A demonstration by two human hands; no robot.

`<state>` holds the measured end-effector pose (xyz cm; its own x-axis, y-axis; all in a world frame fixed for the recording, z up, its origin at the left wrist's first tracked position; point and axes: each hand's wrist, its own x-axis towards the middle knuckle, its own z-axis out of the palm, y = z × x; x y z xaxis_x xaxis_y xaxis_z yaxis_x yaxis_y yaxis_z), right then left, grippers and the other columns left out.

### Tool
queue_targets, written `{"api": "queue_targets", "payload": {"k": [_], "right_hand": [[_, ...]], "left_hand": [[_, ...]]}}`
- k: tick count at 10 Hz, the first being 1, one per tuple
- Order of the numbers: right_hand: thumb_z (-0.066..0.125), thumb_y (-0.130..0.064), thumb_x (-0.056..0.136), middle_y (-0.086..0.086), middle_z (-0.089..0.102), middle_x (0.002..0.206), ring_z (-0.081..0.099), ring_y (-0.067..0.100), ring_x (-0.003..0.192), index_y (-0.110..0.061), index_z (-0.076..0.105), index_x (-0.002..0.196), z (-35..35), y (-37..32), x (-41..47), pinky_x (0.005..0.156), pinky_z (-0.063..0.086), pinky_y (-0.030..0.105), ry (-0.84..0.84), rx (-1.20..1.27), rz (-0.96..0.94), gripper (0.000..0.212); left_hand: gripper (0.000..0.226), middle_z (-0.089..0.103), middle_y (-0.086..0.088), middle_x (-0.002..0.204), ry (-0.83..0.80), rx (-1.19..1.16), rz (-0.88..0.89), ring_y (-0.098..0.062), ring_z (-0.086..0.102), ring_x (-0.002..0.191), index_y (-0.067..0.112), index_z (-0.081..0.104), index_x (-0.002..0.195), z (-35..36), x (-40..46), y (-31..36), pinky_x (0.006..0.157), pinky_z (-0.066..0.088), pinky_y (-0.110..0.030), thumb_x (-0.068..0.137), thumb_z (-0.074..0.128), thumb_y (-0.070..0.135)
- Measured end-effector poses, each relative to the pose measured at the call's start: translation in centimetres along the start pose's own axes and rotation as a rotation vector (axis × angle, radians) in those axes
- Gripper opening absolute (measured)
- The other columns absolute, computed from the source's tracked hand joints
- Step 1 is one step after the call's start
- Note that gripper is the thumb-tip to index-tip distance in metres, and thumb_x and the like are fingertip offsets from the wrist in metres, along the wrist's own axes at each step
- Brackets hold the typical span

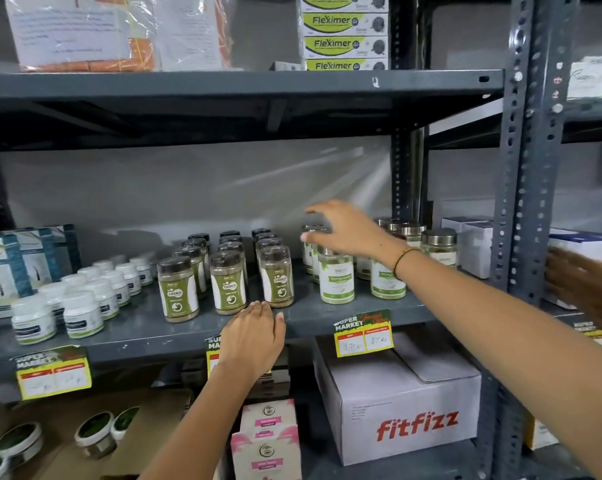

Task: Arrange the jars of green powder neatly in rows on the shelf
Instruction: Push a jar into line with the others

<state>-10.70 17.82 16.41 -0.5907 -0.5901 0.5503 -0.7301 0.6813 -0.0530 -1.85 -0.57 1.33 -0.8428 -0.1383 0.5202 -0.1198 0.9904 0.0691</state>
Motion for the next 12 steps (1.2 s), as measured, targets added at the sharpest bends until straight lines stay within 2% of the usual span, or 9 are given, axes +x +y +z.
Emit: {"api": "queue_targets", "payload": {"k": [1, 2, 3, 4, 5, 8, 11, 12], "right_hand": [[0.059, -0.049, 0.09, 0.008, 0.045, 0.15, 0.043, 0.025, 0.137, -0.017, 0.042, 0.148, 2.3, -2.9, 1.2, 0.111, 0.036, 0.041, -0.122, 0.001, -0.066, 0.068], [0.061, -0.043, 0.091, 0.012, 0.041, 0.152, 0.041, 0.028, 0.138, -0.012, 0.037, 0.15, 3.4, -4.0, 1.7, 0.113, 0.035, 0.04, -0.203, -0.045, -0.082, 0.071], [0.061, -0.043, 0.091, 0.015, 0.039, 0.153, 0.04, 0.031, 0.138, -0.012, 0.033, 0.152, 3.9, -4.3, 2.2, 0.112, 0.035, 0.044, -0.257, -0.039, -0.042, 0.074], [0.062, -0.042, 0.09, 0.011, 0.04, 0.153, 0.04, 0.03, 0.139, -0.014, 0.035, 0.151, 4.3, -4.5, 2.7, 0.112, 0.035, 0.042, -0.293, -0.04, -0.017, 0.072], [0.067, -0.042, 0.087, 0.009, 0.049, 0.147, 0.047, 0.028, 0.133, -0.015, 0.043, 0.146, 4.4, -4.4, 2.8, 0.108, 0.04, 0.042, -0.278, -0.019, 0.007, 0.069], [0.072, -0.05, 0.08, 0.008, 0.056, 0.141, 0.053, 0.028, 0.127, -0.016, 0.049, 0.142, 4.7, -4.4, 3.3, 0.105, 0.044, 0.045, -0.243, 0.017, 0.047, 0.075], [0.07, -0.055, 0.079, 0.009, 0.056, 0.14, 0.054, 0.031, 0.127, -0.017, 0.045, 0.145, 4.6, -4.3, 2.6, 0.103, 0.046, 0.046, -0.228, 0.003, 0.054, 0.08], [0.068, -0.06, 0.078, 0.009, 0.064, 0.129, 0.06, 0.031, 0.117, -0.017, 0.049, 0.14, 4.0, -4.1, 2.2, 0.096, 0.05, 0.046, -0.167, 0.001, 0.057, 0.078]], "left_hand": [[0.052, 0.065, -0.005, 0.111, 0.019, 0.055, -0.005, -0.022, 0.062, 0.098, 0.013, 0.057, 0.109, -0.4, -0.4, -0.3, 0.064, 0.046, -0.035, 0.094, 0.021, 0.047], [0.059, 0.06, -0.009, 0.126, 0.025, 0.057, 0.04, -0.023, 0.055, 0.116, 0.009, 0.053, 0.121, 0.2, -0.9, 0.1, 0.082, 0.05, -0.037, 0.095, 0.019, 0.05], [0.065, 0.05, -0.012, 0.141, 0.019, 0.046, 0.048, -0.024, 0.043, 0.131, 0.006, 0.044, 0.135, 0.4, -1.0, 0.4, 0.103, 0.041, -0.038, 0.096, 0.017, 0.051], [0.067, 0.049, -0.012, 0.142, 0.033, 0.055, 0.052, -0.023, 0.042, 0.133, 0.006, 0.043, 0.136, 0.6, -1.0, 0.0, 0.107, 0.037, -0.036, 0.096, 0.015, 0.051], [0.067, 0.05, -0.012, 0.142, 0.041, 0.066, 0.059, -0.023, 0.042, 0.133, 0.006, 0.043, 0.136, 0.8, -1.1, -0.1, 0.108, 0.035, -0.036, 0.096, 0.015, 0.051], [0.067, 0.052, -0.012, 0.14, 0.064, 0.074, 0.064, -0.023, 0.043, 0.132, 0.006, 0.045, 0.135, 0.8, -1.1, 0.0, 0.108, 0.035, -0.035, 0.096, 0.015, 0.051], [0.067, 0.053, -0.012, 0.139, 0.02, 0.045, 0.047, -0.023, 0.044, 0.131, 0.006, 0.046, 0.134, 0.6, -1.0, 0.1, 0.108, 0.037, -0.036, 0.095, 0.017, 0.052], [0.063, 0.055, -0.009, 0.136, -0.009, 0.012, 0.029, -0.024, 0.049, 0.126, 0.008, 0.049, 0.13, -0.2, -1.0, 0.2, 0.097, 0.046, -0.038, 0.095, 0.022, 0.052]]}}
